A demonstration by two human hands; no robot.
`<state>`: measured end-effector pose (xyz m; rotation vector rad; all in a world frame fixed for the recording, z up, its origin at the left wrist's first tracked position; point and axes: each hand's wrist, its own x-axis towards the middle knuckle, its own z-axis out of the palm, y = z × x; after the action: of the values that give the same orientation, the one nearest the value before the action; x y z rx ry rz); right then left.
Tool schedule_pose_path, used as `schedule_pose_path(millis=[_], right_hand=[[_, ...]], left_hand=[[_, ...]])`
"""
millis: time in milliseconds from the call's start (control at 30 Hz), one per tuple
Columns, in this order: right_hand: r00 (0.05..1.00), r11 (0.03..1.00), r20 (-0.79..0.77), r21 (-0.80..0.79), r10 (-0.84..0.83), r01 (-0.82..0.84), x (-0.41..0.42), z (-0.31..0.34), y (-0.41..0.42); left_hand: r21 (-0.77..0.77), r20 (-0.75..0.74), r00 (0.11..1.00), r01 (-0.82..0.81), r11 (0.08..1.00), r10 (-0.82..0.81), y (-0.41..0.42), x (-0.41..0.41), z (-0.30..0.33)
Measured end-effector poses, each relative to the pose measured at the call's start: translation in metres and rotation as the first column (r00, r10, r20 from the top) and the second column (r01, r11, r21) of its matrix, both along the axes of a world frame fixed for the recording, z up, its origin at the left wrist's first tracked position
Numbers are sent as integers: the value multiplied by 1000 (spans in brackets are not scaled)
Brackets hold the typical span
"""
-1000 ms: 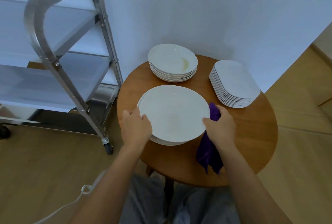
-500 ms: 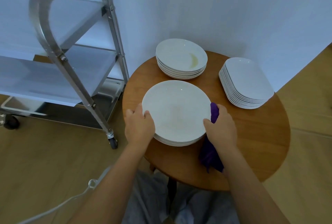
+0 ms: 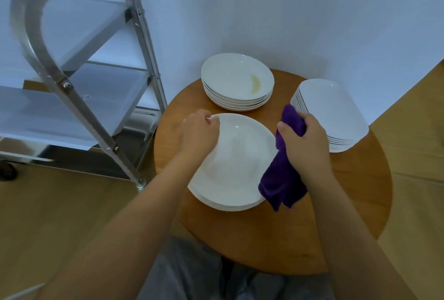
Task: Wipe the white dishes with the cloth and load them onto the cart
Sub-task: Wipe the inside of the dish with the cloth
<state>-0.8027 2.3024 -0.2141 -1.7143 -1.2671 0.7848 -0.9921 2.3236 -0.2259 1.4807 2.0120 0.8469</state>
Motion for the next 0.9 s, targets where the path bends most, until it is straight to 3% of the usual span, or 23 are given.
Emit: schedule_pose_path(millis=[200,500,600,800,900], right_hand=[[997,998,-30,-19,65,-66,-9,-8,48],[985,979,-49,-113,164,-169,-26,-16,82],[987,983,-81,-105,141,-149,-27,-17,79],[962,995,-272,-94,10,-37,-24,-14,61],[920,987,-379,-155,-103,47,-22,-11,45]], left_hand=[[-40,-149,989,-30,999,24,65,1,14],[-189,251,955,-112,976,158,128,7,-6],[-271,462,850,-134,953,251,131,6,-3],[-279,702,649,-126,952,292,120,-2,9],[-247,755,599,-119,962,268,107,-2,19]])
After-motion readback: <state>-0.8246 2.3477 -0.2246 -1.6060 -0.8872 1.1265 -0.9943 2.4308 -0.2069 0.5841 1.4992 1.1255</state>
